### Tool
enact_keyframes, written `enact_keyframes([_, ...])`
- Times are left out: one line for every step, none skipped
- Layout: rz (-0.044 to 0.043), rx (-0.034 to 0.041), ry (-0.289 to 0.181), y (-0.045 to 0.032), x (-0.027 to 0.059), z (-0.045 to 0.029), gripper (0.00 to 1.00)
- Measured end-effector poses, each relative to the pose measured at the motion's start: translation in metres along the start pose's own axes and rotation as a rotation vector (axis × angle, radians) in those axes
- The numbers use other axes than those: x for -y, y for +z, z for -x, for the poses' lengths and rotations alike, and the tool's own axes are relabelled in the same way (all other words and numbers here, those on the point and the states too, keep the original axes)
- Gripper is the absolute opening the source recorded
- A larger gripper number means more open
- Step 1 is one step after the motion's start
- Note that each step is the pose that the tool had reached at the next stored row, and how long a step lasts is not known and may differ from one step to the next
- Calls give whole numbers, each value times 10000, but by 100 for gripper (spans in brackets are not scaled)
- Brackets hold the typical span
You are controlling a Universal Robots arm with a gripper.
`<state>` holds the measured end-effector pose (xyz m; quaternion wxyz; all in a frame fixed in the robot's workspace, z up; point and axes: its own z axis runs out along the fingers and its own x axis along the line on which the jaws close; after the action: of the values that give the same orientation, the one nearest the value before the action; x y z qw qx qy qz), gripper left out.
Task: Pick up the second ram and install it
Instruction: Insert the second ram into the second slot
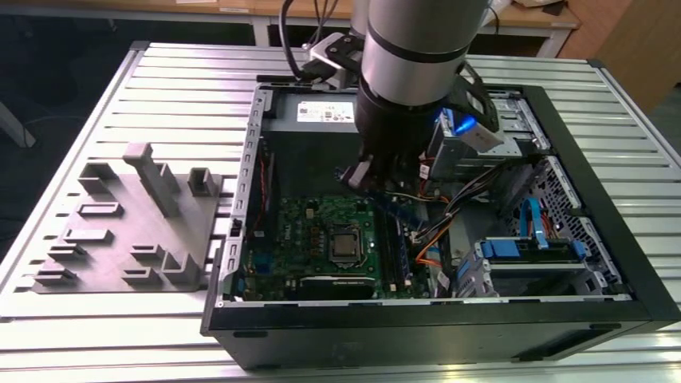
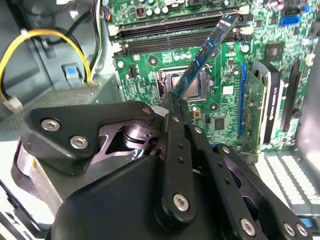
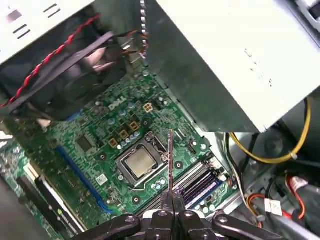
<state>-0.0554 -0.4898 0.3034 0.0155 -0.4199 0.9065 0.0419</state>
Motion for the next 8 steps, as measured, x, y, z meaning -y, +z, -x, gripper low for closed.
enact_keyframes([-11,11,178,1,0,0,8])
enact_keyframes([-23,22,357,2,0,0,8])
enact_keyframes([-34,33,536,2,0,0,8])
enact_keyframes([-46,45,715,4,0,0,8])
enact_keyframes([-58,56,895,5,0,0,8])
enact_keyframes([-69,68,1078,6,1,-1,8])
enact_keyframes([-82,79,1270,6,1,-1,8])
enact_keyframes([-93,90,1448,7,1,-1,8])
